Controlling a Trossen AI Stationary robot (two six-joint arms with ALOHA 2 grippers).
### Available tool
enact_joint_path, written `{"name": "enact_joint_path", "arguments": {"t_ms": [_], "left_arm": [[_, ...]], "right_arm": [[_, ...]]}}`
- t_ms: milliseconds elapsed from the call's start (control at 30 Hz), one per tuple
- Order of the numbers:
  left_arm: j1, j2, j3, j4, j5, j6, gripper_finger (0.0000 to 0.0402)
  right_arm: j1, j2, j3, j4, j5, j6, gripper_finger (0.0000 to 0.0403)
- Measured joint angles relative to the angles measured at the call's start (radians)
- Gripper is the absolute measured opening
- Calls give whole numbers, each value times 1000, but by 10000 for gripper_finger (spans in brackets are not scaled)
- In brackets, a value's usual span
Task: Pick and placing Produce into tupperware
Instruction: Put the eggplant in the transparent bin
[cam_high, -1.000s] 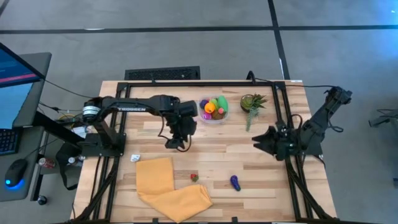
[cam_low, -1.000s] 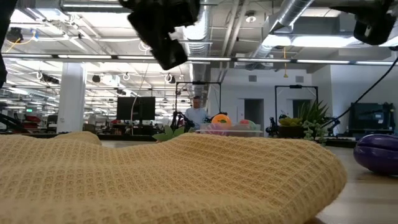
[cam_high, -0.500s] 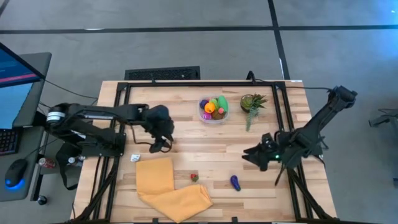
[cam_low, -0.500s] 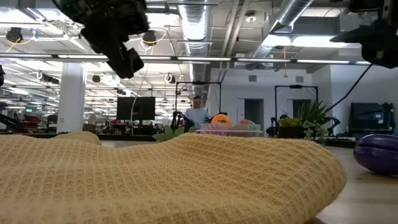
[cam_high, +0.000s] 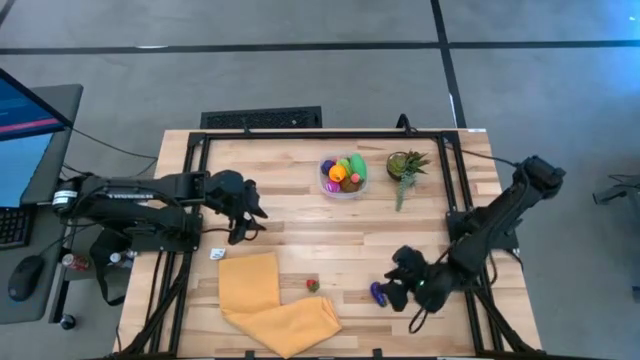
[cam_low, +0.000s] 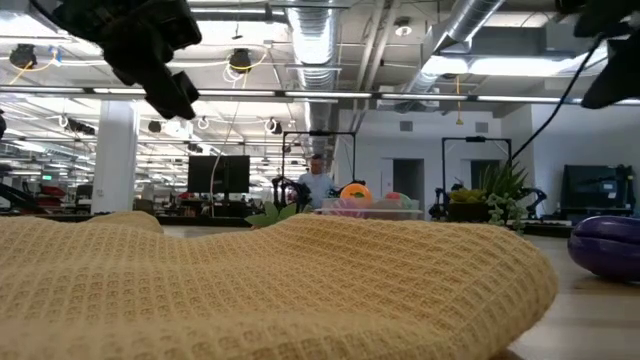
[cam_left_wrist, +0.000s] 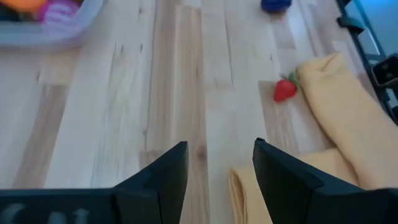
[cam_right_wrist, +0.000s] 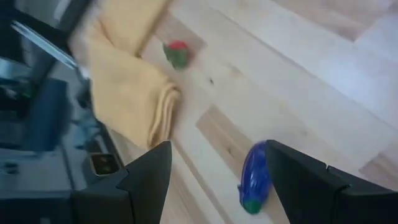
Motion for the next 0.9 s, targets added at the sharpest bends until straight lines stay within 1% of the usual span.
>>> {"name": "enact_joint_path", "arguments": {"t_ms": [100, 200, 267, 367, 433, 533, 667, 767, 900], "left_arm": [[0, -14, 0, 7, -8, 18, 169], [0, -13, 0, 6, -9, 35, 169], [0, -13, 0, 9, -9, 53, 169], [0, -13, 0, 9, -9, 83, 169], [0, -13, 0, 9, -9, 101, 169], [0, -12, 0, 9, -9, 123, 169], [0, -12, 0, 8, -9, 145, 169], [0, -12, 0, 7, -9, 157, 169], [0, -12, 0, 6, -9, 158, 169]], "right_arm": [[10, 82, 83, -108, -3, 56, 281], [12, 152, 148, -207, -21, 158, 281], [8, 195, 181, -249, -69, 234, 281], [-3, 253, 220, -291, -169, 331, 281], [-9, 285, 247, -291, -203, 351, 281], [-19, 328, 302, -297, -208, 365, 281], [-38, 380, 380, -383, -214, 367, 281], [-53, 413, 426, -471, -244, 360, 281], [-69, 436, 444, -488, -290, 360, 281]]}}
